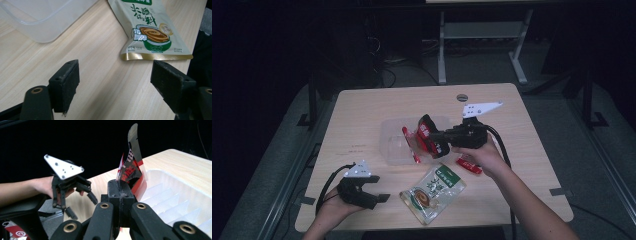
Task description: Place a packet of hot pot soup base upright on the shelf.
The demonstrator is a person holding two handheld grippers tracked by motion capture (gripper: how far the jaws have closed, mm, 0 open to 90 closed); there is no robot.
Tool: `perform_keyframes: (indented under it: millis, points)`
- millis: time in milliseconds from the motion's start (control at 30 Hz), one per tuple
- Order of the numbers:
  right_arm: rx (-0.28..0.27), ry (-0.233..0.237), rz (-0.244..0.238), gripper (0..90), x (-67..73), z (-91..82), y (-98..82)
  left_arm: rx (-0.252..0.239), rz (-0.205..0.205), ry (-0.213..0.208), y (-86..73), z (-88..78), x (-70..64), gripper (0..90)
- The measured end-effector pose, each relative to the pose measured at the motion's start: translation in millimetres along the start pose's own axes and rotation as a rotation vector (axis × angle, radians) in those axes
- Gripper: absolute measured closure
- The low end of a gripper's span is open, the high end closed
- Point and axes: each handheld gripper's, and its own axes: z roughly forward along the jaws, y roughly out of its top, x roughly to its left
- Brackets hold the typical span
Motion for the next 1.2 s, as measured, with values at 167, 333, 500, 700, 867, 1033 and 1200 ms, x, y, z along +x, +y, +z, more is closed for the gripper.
perform_keyframes:
  millis: [167, 333, 500, 700, 867, 1033, 1200]
  points:
    - [-0.007, -0.01, 0.011, 89.9, -7.9, 10.7, 9.8, 0.004, -0.002, 0.003, 0.6, 1.5, -1.3, 19.8]
    - [-0.007, -0.019, 0.01, 89.9, -13.3, 24.2, 16.7, 0.009, -0.006, -0.002, 0.6, 2.1, -1.8, 19.6]
    - [-0.006, -0.024, 0.01, 89.9, -18.6, 40.8, 22.8, 0.01, -0.006, -0.009, 0.8, 2.4, -2.1, 19.6]
    - [-0.005, -0.027, 0.03, 89.8, -23.5, 61.1, 24.2, 0.015, 0.0, -0.011, 0.5, 2.8, -2.3, 19.6]
    - [0.006, -0.037, 0.045, 89.8, -27.0, 74.6, 20.1, 0.018, 0.005, -0.01, 0.0, 2.9, -1.6, 19.6]
    - [0.019, -0.045, 0.063, 89.8, -29.0, 83.1, 15.2, 0.026, -0.002, -0.016, -0.1, 3.8, -2.8, 19.6]
    - [0.043, -0.056, 0.06, 89.7, -28.2, 88.7, 11.7, 0.03, -0.002, -0.018, -0.1, 4.6, -2.9, 19.4]
